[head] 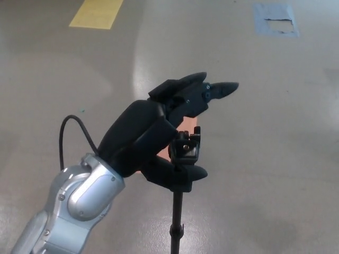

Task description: The robot uses its left hand to grab the top of a phone stand kept on the floor and rotates it anti-clockwise

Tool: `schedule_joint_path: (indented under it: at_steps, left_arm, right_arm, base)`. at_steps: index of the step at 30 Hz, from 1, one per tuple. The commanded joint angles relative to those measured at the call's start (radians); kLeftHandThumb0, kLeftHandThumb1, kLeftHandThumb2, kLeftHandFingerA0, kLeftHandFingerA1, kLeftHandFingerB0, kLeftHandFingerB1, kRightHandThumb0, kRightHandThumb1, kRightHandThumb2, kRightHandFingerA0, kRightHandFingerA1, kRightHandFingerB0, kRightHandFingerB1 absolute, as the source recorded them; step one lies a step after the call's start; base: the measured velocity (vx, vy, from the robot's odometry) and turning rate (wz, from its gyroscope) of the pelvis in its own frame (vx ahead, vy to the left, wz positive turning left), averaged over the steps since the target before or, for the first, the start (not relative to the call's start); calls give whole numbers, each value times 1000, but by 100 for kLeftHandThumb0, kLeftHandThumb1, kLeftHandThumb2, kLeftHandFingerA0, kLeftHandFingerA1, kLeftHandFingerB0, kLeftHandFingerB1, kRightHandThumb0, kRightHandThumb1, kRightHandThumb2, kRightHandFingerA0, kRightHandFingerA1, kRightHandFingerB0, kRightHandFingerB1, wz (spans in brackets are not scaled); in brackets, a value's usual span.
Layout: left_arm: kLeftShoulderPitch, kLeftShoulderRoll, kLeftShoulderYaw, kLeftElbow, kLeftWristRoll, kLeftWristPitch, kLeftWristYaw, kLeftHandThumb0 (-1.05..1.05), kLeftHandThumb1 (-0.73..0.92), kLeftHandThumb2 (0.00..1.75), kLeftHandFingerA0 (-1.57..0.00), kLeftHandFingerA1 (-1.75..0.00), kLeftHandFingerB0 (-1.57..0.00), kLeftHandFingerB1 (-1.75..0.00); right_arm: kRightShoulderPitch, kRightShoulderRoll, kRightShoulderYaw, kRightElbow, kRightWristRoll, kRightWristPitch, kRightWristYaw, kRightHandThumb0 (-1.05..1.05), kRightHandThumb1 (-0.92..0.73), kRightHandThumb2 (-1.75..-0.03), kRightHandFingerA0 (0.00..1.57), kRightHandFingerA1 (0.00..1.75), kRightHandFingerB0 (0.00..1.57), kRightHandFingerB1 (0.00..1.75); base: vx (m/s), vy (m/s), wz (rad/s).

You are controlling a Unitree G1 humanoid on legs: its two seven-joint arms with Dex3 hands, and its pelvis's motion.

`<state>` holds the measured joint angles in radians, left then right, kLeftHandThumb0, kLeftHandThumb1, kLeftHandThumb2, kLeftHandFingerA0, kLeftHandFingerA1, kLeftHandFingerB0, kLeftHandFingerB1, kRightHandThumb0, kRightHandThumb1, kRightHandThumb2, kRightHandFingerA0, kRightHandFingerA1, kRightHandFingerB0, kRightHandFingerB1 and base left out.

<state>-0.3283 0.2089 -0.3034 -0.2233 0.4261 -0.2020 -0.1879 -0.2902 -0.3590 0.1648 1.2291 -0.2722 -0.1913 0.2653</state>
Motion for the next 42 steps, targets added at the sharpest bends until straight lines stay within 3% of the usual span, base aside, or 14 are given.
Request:
schedule_joint_path:
  at_steps: [1,4,8,14,15,25,26,27,28,35,36,39,40,42]
  left_arm:
    - [-10,20,-8,24,55,-65,37,-10,44,52,0,-22,-21,-31]
    - [-12,20,-12,30,61,-65,33,-11,39,63,-3,-15,-17,-39]
    - [-11,20,-12,40,60,-74,33,-11,44,52,0,-21,-19,-31]
    - [-11,22,-9,50,55,-77,28,-13,43,52,0,-21,-19,-31]
    - [-7,23,-8,55,53,-79,28,-14,38,63,-2,-16,-15,-39]
    - [-3,23,6,86,36,-102,40,-15,38,59,-9,-17,-19,-35]
    - [-5,23,7,92,36,-107,44,-11,36,84,-1,-51,-1,-45]
    - [-8,23,9,100,37,-114,49,-11,36,84,-1,-51,-1,-45]
    - [-8,22,10,102,39,-116,51,-13,41,53,-6,-25,-24,-31]
    - [-10,16,14,110,50,-126,70,-16,45,54,-11,-26,-32,-33]
    - [-11,14,15,112,53,-129,75,-16,47,54,-12,-28,-35,-33]
    - [-17,10,16,122,56,-135,88,-14,50,55,-13,-28,-39,-34]
    - [-19,9,16,126,57,-140,93,-12,51,55,-16,-28,-46,-35]
    - [-20,6,16,134,58,-147,104,-14,51,56,-17,-29,-52,-37]
  right_arm:
    - [-7,-21,6,2,-6,-12,15,-32,-54,-100,58,68,9,46]
    - [-8,-23,3,1,0,-14,21,-32,-54,-100,57,68,10,47]
    - [-10,-25,5,1,-3,-15,21,-33,-54,-100,57,68,9,46]
    - [-16,-26,9,2,-6,-8,18,-32,-54,-100,59,69,10,47]
    - [-18,-24,8,3,-4,-2,15,-31,-54,-100,60,69,11,47]
    - [-24,-17,8,9,-5,10,5,-31,-54,-100,59,69,11,47]
    - [-24,-18,9,8,-5,7,7,-30,-54,-100,58,69,12,48]
    - [-24,-20,10,6,-6,4,10,-30,-54,-100,58,69,12,48]
    - [-24,-20,11,6,-6,3,10,-44,-75,-62,67,50,27,30]
    - [-28,-21,14,1,-9,6,8,-44,-75,-62,66,49,27,30]
    - [-30,-22,14,2,-9,5,10,-31,-54,-101,56,68,13,48]
    - [-36,-21,9,4,-2,10,15,-31,-54,-100,56,68,13,48]
    - [-36,-22,8,2,-1,8,17,-45,-74,-63,65,49,26,30]
    - [-34,-25,10,-3,-3,3,19,-45,-74,-62,65,49,27,30]
  base:
    - [0,0,0]
    - [0,0,0]
    - [0,0,0]
    - [0,0,0]
    - [0,0,0]
    - [0,0,0]
    - [0,0,0]
    - [0,0,0]
    - [0,0,0]
    - [0,0,0]
    - [0,0,0]
    - [0,0,0]
    - [0,0,0]
    - [0,0,0]
